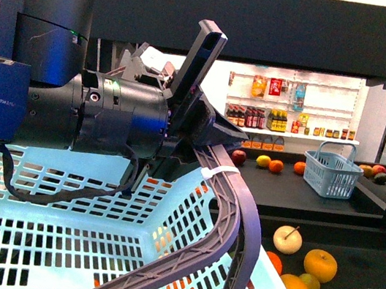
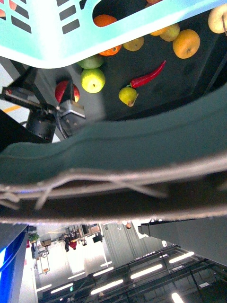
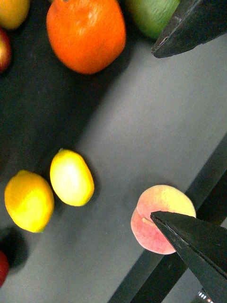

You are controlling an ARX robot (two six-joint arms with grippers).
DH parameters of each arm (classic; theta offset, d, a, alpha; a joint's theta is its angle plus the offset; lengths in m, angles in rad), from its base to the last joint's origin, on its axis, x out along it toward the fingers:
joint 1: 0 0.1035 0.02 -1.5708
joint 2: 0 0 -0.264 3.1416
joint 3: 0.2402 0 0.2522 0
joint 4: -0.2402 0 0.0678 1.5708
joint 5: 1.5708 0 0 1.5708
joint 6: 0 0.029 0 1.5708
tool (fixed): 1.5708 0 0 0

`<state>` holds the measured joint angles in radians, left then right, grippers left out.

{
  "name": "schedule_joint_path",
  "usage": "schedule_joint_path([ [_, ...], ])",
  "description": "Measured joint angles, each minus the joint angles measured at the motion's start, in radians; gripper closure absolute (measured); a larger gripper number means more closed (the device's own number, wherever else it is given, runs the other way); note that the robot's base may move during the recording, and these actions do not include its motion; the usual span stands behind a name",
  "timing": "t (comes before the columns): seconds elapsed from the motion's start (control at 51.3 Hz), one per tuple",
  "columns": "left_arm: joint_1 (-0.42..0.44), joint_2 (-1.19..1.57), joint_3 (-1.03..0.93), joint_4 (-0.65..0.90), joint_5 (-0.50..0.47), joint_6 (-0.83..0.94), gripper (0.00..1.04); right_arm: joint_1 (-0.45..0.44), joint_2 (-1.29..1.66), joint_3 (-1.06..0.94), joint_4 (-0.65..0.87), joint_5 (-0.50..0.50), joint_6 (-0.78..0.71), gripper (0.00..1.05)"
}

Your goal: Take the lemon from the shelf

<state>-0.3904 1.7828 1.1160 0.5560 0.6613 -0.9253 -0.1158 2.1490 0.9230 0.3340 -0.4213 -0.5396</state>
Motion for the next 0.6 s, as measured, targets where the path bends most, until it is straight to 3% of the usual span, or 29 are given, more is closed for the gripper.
schedule_joint_path([
  [0.39, 0.000, 0.000, 0.000, 0.000, 0.001, -0.001, 0.97, 0.178, 0.262, 0.214, 0.010, 0.005, -0.050, 0.07],
  [0.604, 0.000, 0.000, 0.000, 0.000, 0.000, -0.001, 0.97, 0.216, 0.364, 0.310, 0.051, 0.046, -0.081, 0.07],
])
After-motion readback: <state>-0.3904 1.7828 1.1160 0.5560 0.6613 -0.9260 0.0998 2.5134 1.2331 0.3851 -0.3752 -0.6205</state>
